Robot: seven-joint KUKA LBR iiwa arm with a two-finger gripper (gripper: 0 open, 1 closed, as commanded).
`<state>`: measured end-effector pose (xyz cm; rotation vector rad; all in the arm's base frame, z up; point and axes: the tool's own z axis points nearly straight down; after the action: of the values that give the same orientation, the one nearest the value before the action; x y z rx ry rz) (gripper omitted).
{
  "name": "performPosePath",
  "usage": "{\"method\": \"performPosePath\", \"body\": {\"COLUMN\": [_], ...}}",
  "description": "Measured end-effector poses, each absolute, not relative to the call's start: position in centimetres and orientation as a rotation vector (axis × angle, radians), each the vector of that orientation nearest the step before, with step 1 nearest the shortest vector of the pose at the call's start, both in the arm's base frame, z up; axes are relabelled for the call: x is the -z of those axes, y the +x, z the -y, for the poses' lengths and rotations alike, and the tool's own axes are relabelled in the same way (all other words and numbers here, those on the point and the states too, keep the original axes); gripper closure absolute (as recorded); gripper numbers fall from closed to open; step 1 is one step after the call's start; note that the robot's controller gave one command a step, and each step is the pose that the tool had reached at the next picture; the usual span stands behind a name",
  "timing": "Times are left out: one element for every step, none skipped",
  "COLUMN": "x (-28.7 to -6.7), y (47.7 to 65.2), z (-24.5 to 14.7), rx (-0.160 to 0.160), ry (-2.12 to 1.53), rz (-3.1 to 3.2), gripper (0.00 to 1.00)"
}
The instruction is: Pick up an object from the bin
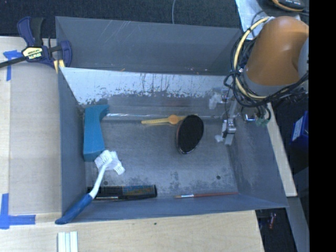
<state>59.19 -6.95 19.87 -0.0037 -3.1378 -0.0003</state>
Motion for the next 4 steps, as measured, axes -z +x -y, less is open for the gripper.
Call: {"method": "performPosePath", "body": {"x": [-20.3, -16.3, -10.3, -7.3], "y": [59.4, 61.7, 62.4, 60.6], "z": [6.9, 3.9, 0.8, 3.5], "rx": [-0.001, -0.006, -0.001, 0.000], "ry": [-0.001, 0.217, 0.547, 0.268], "rz": [3.146, 3.146, 3.096, 3.141], "gripper": [0.00, 0.00, 0.00, 0.00]}}
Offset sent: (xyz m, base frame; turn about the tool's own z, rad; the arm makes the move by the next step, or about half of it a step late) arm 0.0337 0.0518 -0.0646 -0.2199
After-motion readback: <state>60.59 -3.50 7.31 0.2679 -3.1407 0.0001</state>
